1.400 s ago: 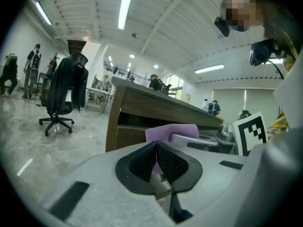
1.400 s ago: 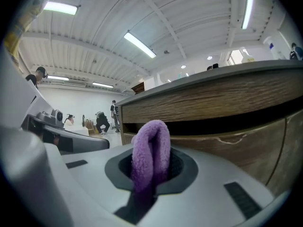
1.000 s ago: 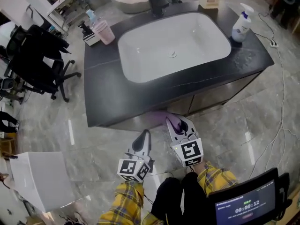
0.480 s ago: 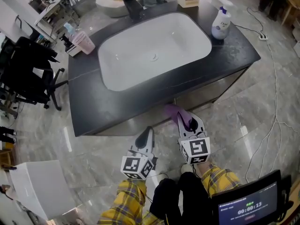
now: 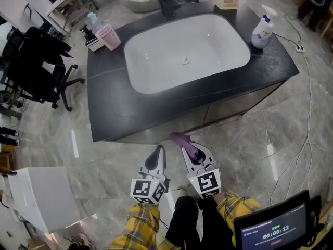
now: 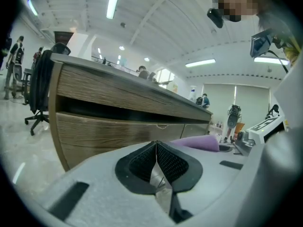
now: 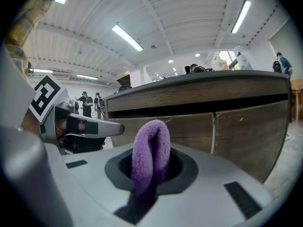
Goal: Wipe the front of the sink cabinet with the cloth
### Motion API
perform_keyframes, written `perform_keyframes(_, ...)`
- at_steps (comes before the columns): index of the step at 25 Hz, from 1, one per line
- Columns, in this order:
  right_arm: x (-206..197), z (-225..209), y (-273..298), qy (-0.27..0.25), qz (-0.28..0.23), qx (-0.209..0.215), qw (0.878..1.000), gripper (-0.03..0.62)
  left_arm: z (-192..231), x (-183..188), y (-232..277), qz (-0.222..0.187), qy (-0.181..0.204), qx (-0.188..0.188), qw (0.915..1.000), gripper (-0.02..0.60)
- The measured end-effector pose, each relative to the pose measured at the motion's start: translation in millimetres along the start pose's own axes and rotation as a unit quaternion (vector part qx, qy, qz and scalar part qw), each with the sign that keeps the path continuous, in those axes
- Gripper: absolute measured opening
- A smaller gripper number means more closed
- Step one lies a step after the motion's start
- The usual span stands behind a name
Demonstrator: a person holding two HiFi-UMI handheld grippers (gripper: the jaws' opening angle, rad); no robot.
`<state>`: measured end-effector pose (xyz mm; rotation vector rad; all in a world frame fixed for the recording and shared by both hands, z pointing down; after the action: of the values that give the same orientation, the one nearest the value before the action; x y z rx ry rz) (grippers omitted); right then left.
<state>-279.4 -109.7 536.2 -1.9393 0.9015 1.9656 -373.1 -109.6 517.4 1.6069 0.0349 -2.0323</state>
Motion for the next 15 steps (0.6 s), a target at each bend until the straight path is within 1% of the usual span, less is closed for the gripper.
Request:
perform_keyframes(2, -3, 24, 13, -0.001, 0.003, 0.023, 1.000, 0.044, 22, -1, -20, -0.002, -0.003, 0.022, 0.9998, 0.008)
perform_keyframes(6, -8, 72, 46, -0.020, 0.003, 0.068, 0.997, 0.044, 69, -4, -61, -0.009, -0.012, 0.062, 0.9979, 0.008)
perform_keyframes(8, -8, 95, 62, -0.022, 0.000, 0.087, 0.996, 0.044, 94, -7, -78, -0.014, -0.016, 0.086, 0.9961, 0.008)
perform_keyframes(10, -11, 116, 74, -0.024, -0.002, 0.105, 0.994, 0.044, 116, -10, -90, -0.024, -0.029, 0.107, 0.9936, 0.008)
perform_keyframes(12, -16, 134, 85, -0.032, -0.002, 0.122, 0.992, 0.044, 131, -14, -97, -0.038, -0.046, 0.117, 0.9914, 0.007)
perform_keyframes(15, -23, 151, 98, -0.041, -0.004, 0.139, 0.989, 0.044, 144, -23, -99, -0.046, -0.050, 0.120, 0.9904, 0.008)
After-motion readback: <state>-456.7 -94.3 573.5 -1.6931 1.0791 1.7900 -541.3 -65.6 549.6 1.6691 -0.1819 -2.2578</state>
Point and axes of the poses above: the fingertips, and each gripper's own axes: y forward along the fingers, z to its left, x out of its top, the point moved 1 cm from there along -y, backward along the fingers, and after that the axes turned 4 degrees about -y, right-handed, at the moved point
